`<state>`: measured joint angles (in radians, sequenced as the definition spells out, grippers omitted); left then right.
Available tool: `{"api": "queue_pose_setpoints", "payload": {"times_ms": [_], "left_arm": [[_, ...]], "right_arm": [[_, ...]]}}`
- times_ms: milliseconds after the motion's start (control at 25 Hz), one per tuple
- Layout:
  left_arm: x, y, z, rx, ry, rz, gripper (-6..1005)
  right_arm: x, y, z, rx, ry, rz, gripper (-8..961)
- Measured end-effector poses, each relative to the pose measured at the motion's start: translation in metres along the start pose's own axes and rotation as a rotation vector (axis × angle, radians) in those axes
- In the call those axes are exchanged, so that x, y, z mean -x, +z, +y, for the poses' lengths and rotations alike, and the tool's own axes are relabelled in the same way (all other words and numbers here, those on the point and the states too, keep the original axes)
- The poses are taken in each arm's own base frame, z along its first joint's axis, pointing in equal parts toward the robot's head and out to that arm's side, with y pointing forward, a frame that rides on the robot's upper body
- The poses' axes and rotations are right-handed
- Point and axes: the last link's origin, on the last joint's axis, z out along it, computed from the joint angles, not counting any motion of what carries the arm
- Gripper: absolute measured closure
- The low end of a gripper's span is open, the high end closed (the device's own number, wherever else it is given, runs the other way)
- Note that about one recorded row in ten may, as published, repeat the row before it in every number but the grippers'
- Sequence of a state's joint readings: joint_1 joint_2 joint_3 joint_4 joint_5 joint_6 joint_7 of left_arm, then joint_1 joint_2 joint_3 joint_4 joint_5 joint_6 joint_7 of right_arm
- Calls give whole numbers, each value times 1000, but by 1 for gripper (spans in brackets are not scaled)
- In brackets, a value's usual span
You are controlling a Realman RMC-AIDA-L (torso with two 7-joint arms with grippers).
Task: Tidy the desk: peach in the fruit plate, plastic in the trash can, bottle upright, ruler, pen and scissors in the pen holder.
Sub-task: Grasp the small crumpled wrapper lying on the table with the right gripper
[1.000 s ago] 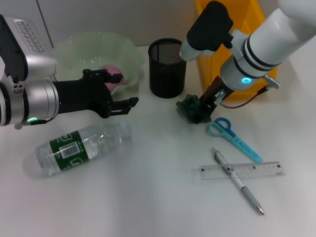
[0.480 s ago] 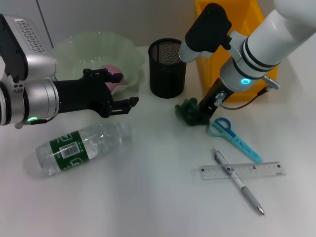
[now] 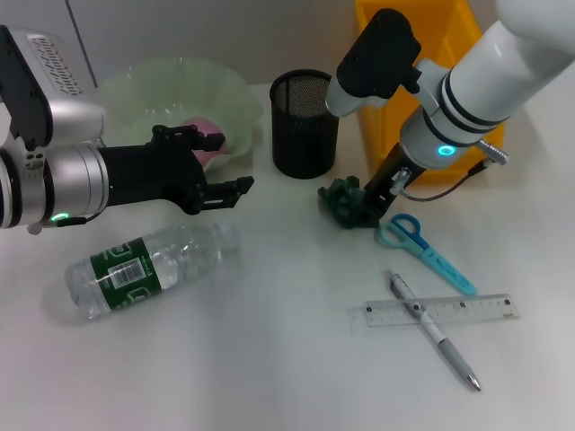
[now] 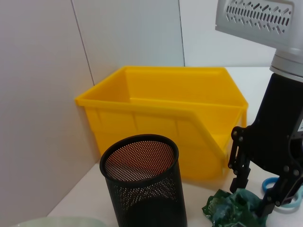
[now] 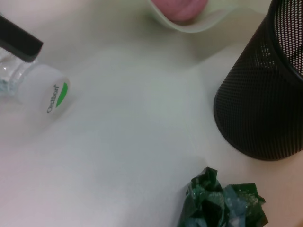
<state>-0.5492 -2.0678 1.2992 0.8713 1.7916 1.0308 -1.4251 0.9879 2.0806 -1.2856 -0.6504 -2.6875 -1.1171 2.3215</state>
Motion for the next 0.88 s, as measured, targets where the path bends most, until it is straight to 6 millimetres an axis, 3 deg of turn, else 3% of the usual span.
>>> {"api": "queue_pose_setpoints", "payload": {"times_ms": [200,640,880], "left_arm": [[0,0,0,0,0,0,281],[0,0,1,2,-1,1,282],[0,0,1,1,-1,1,282]], "right_arm": [[1,0,1,0,-6,-1,483],[3,0,2,-3,-16,3,604],[3,0,1,-7,-15,-1,759]]}}
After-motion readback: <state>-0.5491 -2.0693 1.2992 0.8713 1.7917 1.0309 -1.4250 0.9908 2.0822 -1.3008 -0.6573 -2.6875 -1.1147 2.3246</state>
